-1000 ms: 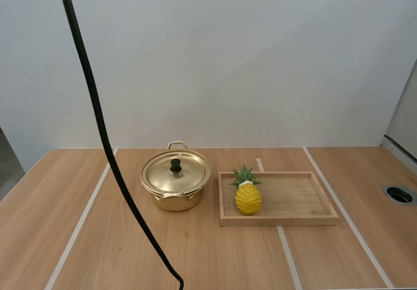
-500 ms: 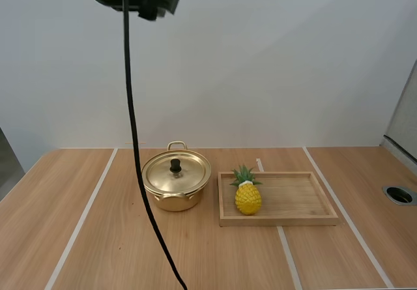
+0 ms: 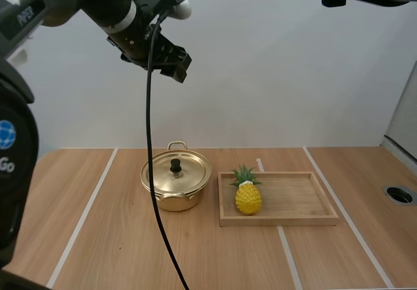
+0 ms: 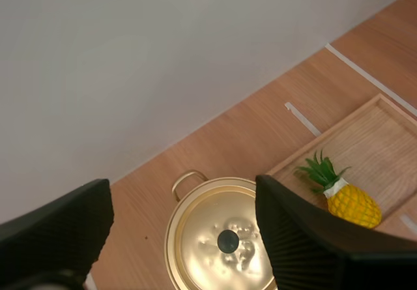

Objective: Open the pot, put the pineapple inside, and close it

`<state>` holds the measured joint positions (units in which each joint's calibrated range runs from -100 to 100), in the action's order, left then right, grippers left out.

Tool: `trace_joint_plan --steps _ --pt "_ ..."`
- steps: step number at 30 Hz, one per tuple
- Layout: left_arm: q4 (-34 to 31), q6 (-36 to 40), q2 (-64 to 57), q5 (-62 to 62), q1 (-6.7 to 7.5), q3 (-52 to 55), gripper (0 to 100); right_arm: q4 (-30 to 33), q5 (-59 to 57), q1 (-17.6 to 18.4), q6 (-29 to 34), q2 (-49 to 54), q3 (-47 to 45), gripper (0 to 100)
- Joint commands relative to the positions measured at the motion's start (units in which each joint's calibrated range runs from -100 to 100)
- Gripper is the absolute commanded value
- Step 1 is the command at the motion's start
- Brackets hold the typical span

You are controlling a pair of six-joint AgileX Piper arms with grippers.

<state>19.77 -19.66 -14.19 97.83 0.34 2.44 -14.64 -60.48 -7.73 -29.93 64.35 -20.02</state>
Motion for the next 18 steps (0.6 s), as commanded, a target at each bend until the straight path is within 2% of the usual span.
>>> trace_joint_plan --steps 1,9,18 --pt "1.1 -0.2 3.3 2.2 0.02 -0.1 100 0.2 0.0 -0.2 -0.3 0.2 0.6 100" --pt "-0.3 3.1 10.5 2.2 0.02 -0.1 100 0.2 -2.3 -0.2 -0.3 0.2 0.6 100" --pt "0.2 3.4 15.6 2.2 0.17 -0.1 100 0.3 -3.0 -0.2 -0.3 0.2 0.6 100"
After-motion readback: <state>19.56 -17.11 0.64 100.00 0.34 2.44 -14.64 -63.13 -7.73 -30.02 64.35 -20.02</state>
